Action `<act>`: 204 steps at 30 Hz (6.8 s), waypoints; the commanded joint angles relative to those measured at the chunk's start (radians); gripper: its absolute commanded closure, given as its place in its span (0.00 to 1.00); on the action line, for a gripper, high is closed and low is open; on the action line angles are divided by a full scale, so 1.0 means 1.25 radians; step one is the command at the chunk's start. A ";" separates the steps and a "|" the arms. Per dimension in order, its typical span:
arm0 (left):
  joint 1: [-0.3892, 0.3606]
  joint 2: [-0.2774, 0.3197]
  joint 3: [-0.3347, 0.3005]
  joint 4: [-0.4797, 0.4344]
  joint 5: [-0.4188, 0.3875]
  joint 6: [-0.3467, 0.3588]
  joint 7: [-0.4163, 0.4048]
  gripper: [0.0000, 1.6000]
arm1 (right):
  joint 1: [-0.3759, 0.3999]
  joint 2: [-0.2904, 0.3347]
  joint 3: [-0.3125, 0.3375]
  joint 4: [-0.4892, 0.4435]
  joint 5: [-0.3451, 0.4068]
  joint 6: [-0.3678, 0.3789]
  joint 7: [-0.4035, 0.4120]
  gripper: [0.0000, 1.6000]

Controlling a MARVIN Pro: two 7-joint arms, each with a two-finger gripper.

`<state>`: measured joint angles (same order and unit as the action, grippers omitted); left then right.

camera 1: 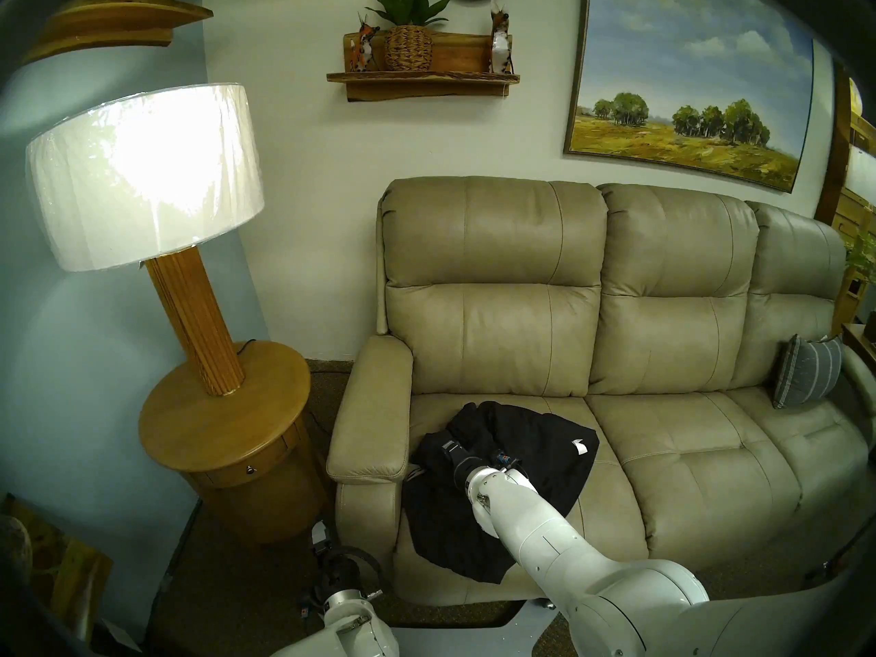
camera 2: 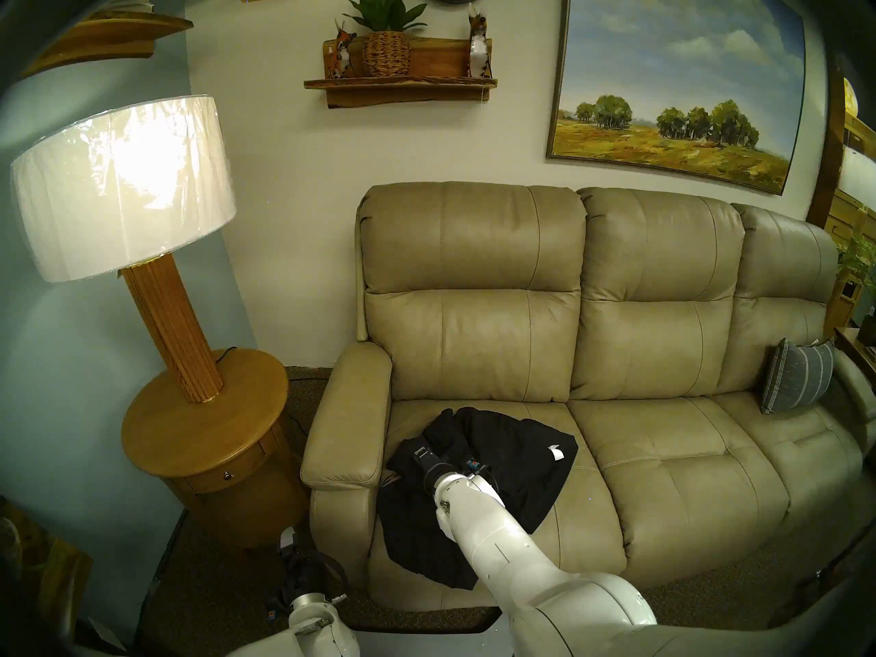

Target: Drape jacket on sofa arm

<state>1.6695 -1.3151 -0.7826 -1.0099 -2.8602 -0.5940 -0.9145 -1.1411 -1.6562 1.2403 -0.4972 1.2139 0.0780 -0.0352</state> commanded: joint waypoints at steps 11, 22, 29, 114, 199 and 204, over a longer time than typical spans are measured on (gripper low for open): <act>0.001 -0.002 -0.003 -0.005 0.001 0.001 -0.005 0.00 | 0.096 -0.058 0.034 0.132 0.039 0.025 0.101 0.71; 0.000 -0.002 -0.002 -0.003 0.002 0.001 -0.002 0.00 | 0.123 -0.146 -0.040 0.029 -0.002 0.024 0.189 1.00; -0.001 -0.002 -0.002 -0.002 0.003 0.000 0.001 0.00 | 0.165 -0.190 -0.114 -0.036 -0.017 0.036 0.219 1.00; 0.000 -0.004 -0.008 0.000 0.013 0.001 0.012 0.00 | 0.224 0.010 -0.362 0.040 0.161 0.294 0.264 0.00; -0.479 -0.078 -0.195 0.158 -0.016 0.182 0.621 0.00 | -0.094 0.404 -0.145 -0.196 0.225 0.393 0.687 0.00; -0.525 -0.080 -0.210 0.232 -0.016 0.226 0.686 0.52 | -0.120 0.414 -0.129 -0.240 0.237 0.387 0.665 0.00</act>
<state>1.1017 -1.4014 -1.0357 -0.8066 -2.8809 -0.3708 -0.1329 -1.2663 -1.1493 1.0587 -0.7217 1.4884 0.5690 0.8190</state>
